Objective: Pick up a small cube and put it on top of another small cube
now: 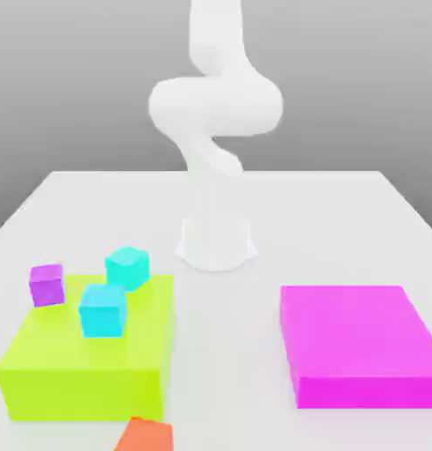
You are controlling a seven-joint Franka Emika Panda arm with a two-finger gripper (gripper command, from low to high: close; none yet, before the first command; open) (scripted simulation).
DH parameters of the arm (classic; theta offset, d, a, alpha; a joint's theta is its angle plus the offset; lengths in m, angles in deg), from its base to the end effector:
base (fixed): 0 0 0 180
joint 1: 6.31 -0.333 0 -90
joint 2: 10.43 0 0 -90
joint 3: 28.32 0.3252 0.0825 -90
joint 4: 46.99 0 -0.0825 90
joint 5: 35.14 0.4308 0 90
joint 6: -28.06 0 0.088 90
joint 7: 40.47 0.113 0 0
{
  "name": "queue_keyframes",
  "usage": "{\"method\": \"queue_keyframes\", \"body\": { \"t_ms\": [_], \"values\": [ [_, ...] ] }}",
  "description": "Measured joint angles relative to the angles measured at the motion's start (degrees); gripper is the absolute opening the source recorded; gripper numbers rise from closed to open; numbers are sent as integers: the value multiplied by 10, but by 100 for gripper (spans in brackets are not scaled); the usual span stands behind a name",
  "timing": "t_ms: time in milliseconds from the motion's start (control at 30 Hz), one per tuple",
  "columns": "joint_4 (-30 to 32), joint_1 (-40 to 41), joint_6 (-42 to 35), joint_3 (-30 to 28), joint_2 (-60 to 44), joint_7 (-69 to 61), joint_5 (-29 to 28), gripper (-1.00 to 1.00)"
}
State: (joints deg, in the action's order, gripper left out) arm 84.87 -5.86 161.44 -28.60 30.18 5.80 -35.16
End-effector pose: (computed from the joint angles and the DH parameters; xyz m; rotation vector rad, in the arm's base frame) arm 0.4245 -0.0060 0.6819 -2.4718 1.0746 -0.9555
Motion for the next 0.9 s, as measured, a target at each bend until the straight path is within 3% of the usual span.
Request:
{"method": "queue_keyframes", "body": {
  "t_ms": [900],
  "values": [
    [9, 50, 173, -34, -565, 27, 23, 0]
  ]
}}
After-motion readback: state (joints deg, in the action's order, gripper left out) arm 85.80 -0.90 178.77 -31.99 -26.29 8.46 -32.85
